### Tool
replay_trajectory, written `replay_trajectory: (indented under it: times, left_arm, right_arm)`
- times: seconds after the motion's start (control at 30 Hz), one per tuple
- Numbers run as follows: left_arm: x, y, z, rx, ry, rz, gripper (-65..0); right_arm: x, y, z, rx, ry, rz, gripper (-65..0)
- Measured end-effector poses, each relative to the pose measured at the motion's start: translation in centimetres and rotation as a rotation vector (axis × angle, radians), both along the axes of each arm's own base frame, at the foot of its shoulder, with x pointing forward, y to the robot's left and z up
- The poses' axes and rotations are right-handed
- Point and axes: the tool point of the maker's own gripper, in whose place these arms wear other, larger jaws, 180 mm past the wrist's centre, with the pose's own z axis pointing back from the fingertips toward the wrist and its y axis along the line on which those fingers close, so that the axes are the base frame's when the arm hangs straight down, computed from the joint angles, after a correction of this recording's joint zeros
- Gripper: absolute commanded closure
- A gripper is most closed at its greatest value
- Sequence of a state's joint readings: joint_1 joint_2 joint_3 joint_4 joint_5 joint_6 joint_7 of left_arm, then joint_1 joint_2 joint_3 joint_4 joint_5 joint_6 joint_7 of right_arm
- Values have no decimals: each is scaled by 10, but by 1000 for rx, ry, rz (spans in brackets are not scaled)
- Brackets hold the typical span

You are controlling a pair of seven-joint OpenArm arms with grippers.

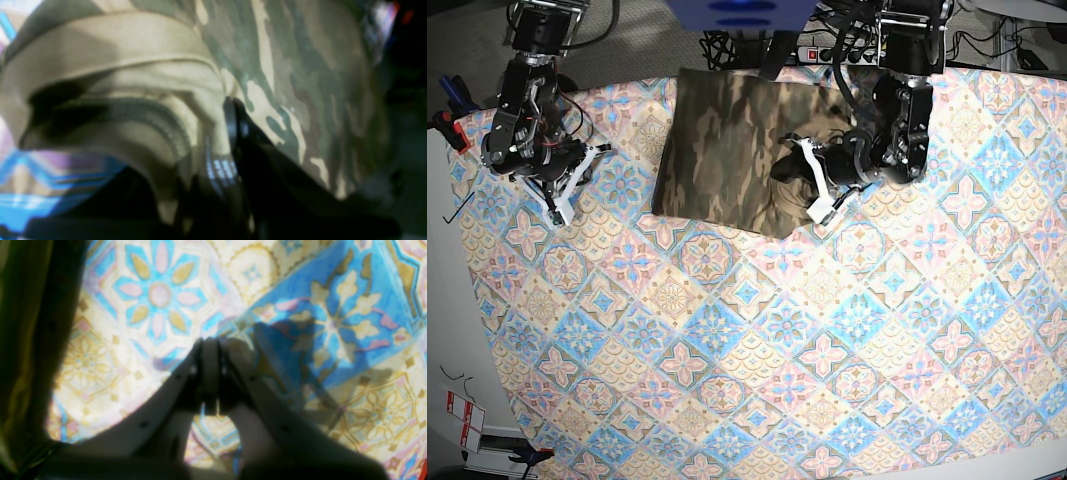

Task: Fold the T-shirt properly
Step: 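Grasp the shirt edge with the left gripper and rotate it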

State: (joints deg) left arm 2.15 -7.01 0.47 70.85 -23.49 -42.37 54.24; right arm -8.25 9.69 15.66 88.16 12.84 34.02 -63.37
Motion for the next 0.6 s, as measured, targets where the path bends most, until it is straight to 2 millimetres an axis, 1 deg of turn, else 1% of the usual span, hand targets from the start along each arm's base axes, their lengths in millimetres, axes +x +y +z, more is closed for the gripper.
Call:
replay_trajectory:
  times: [0.1,0.3,0.4,0.43,0.6]
  left_arm:
    - [13,9,0,100,-19,-74,0]
    - [42,31,2,273,-83,-135,0]
    - [51,31,2,392,-119,-254,0]
    - [50,30,1,427,-127,-295,0]
    - [57,25,3,535,-178,-434,0]
  right_arm:
    - [0,0,0,1,0,0,0]
    - [-1,0,-1,1,3,0,0]
    - [-1,0,-1,0,3,0,0]
    - [-1,0,-1,0,3,0,0]
    - [-2,1,-1,3,4,0,0]
